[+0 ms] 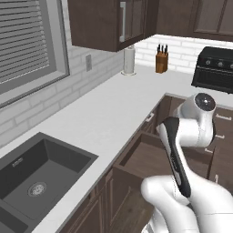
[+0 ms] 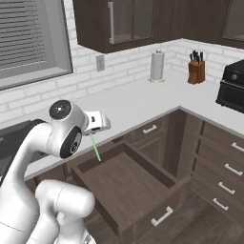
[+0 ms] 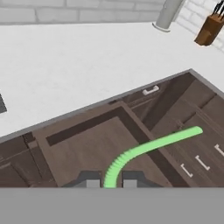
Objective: Take a straw from the drawer in front and place it inside the glass cup on the dining counter.
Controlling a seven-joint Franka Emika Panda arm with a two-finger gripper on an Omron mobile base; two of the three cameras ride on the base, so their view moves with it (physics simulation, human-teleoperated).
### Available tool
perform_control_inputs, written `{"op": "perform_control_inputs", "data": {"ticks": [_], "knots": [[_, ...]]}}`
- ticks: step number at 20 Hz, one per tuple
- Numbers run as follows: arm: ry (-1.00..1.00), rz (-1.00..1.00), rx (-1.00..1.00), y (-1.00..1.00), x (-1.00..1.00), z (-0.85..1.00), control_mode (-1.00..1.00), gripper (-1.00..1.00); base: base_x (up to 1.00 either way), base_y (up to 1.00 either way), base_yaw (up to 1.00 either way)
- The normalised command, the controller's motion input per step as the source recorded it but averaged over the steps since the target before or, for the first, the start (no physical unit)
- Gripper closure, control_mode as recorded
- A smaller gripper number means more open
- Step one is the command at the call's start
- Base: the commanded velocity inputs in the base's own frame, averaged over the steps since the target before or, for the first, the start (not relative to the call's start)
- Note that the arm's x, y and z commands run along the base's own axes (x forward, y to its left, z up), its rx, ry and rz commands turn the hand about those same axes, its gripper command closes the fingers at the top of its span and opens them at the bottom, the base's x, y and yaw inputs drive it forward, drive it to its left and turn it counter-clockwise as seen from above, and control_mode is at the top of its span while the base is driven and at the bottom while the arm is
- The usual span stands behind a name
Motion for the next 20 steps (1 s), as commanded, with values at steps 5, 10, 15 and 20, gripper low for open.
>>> {"op": "perform_control_inputs", "data": {"ticks": [5,10,15,20], "knots": [[-0.33,0.02,0.01,0.35,-0.3,0.61,-1.0,1.0,0.0,0.0,0.0],[-0.22,0.0,0.1,0.1,-0.12,0.06,-1.0,1.0,0.0,0.0,0.0],[-0.12,0.0,0.11,0.0,0.0,-0.07,-1.0,1.0,0.0,0.0,0.0],[-0.08,-0.03,0.02,0.09,0.0,0.0,-1.0,1.0,0.0,0.0,0.0]]}}
